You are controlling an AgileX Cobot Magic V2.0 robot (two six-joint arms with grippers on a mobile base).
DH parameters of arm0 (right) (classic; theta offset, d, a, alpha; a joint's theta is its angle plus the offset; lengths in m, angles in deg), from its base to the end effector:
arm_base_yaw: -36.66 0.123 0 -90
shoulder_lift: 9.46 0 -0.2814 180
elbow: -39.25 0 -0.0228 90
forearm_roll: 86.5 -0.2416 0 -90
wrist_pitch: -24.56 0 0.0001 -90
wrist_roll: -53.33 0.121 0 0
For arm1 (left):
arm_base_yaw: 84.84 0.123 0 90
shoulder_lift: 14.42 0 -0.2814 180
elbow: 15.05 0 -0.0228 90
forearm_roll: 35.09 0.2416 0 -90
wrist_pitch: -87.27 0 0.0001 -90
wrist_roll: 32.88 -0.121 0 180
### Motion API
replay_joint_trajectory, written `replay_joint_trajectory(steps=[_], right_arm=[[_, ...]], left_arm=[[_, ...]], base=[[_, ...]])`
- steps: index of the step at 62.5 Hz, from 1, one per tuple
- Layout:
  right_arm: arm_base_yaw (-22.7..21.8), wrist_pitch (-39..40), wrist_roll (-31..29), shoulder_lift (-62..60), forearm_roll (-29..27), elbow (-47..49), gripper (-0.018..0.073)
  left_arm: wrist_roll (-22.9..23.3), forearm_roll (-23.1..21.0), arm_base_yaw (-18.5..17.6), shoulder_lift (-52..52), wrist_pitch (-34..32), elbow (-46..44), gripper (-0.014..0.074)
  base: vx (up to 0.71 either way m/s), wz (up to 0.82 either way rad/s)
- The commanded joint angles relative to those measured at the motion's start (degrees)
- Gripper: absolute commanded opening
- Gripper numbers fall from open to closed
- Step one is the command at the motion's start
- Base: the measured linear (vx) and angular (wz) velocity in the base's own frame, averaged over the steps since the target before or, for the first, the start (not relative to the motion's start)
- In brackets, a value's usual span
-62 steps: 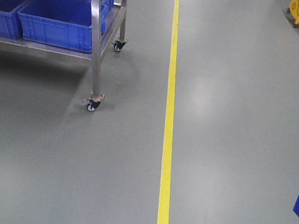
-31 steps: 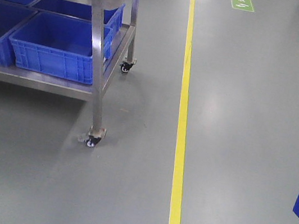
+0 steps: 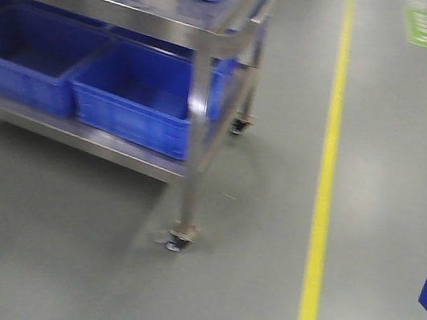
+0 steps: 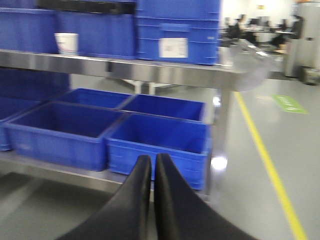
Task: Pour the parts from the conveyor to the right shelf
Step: 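Drive down the aisle between the blue-bin shelves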
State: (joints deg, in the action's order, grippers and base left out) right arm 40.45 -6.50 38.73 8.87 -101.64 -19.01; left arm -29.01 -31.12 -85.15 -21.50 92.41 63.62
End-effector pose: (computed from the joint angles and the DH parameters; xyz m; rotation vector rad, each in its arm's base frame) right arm 0.0761 0.0214 0.2550 -0.1802 1.8547 0.1530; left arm 0.0810 0.0003 0.1964 0.0006 1.5861 0.0018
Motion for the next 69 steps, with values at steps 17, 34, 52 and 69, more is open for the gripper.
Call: replay_joint_trajectory(steps=[17, 34, 52, 69], right_arm=[[-0.1, 4.0, -0.3, 1.0, -0.7, 1.7, -0.0006], [-0.1, 4.0, -0.3, 1.0, -0.6, 1.7, -0.0006], [-0.1, 4.0, -0.3, 1.0, -0.6, 1.7, -0.0006], [-0.1, 4.0, -0.3, 1.0, -0.6, 1.7, -0.0006]], left_arm=[[0.2, -0.1, 0.0, 0.7, -4.5, 1.8, -0.0006], [0.2, -0.1, 0.0, 0.7, -4.5, 1.8, -0.0006], [0.2, -0.1, 0.0, 0.7, -4.5, 1.8, -0.0006], [0.2, -0.1, 0.0, 0.7, -4.5, 1.8, -0.0006]], base=[[0.24, 1.08], [0.19, 1.06], [0.19, 0.81], [0.17, 0.83]])
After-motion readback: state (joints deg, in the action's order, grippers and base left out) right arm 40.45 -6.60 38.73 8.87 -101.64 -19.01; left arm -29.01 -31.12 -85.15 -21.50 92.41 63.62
